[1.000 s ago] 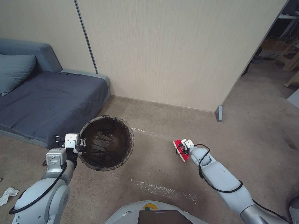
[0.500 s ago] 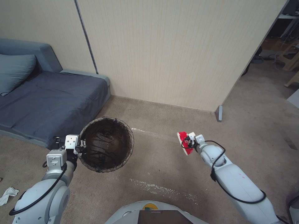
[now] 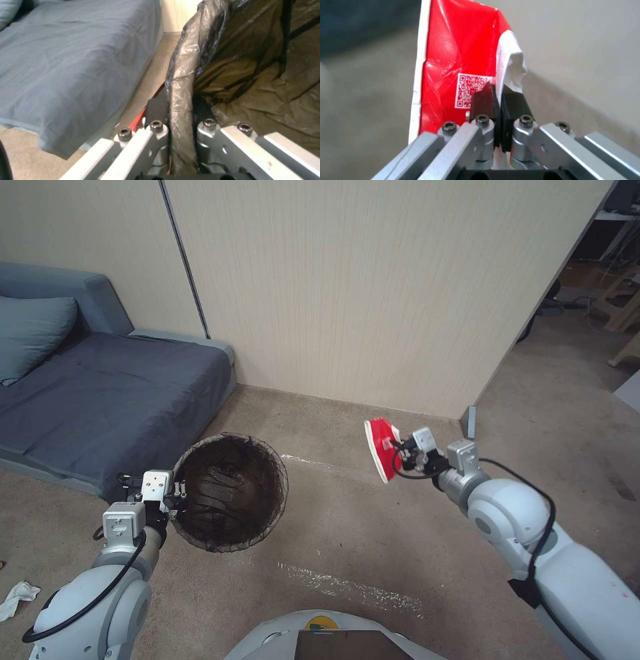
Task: Pick up the trash bin, then pick up the garbage from the floor and place it into the trash bin.
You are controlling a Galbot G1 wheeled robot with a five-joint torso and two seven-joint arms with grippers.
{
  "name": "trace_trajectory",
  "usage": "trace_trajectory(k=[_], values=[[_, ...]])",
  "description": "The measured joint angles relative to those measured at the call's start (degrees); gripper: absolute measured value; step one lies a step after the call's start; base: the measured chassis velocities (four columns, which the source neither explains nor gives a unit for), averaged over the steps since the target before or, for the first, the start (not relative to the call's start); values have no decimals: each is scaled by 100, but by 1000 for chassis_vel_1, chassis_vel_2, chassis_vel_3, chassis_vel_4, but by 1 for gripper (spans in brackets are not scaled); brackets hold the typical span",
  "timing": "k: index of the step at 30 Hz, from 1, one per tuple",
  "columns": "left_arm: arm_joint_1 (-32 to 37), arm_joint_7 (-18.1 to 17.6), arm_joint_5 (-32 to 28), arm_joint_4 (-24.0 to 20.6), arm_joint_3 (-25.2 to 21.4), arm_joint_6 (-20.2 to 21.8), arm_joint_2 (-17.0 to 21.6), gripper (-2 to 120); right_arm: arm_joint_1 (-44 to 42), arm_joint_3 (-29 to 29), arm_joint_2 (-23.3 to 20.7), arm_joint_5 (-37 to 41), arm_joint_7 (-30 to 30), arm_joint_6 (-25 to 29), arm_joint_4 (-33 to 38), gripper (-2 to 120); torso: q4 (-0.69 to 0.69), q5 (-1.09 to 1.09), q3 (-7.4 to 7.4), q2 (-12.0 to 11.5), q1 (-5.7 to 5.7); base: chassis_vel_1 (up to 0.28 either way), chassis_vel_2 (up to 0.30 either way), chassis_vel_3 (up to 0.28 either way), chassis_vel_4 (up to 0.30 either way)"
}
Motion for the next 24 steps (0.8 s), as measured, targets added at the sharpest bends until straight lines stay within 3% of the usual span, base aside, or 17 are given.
trace_trajectory(k=[5,14,18,24], values=[[-2,1,14,0,3,0,-16,4,829,-500,-192,822,151,0,378,0,0,0,0,0,0,0,0,0,0],[-56,0,29,0,-20,0,-36,4,2180,-1518,-280,1556,179,1,260,0,-3,1,0,0,0,0,0,0,0],[-93,-3,86,0,-16,0,-107,4,3338,-2461,-90,2233,506,6,204,0,2,0,1,0,0,0,0,0,0],[-135,-4,94,0,-44,0,-124,4,3890,-3275,110,2569,740,8,197,0,-1,-1,1,0,0,0,0,0,0]])
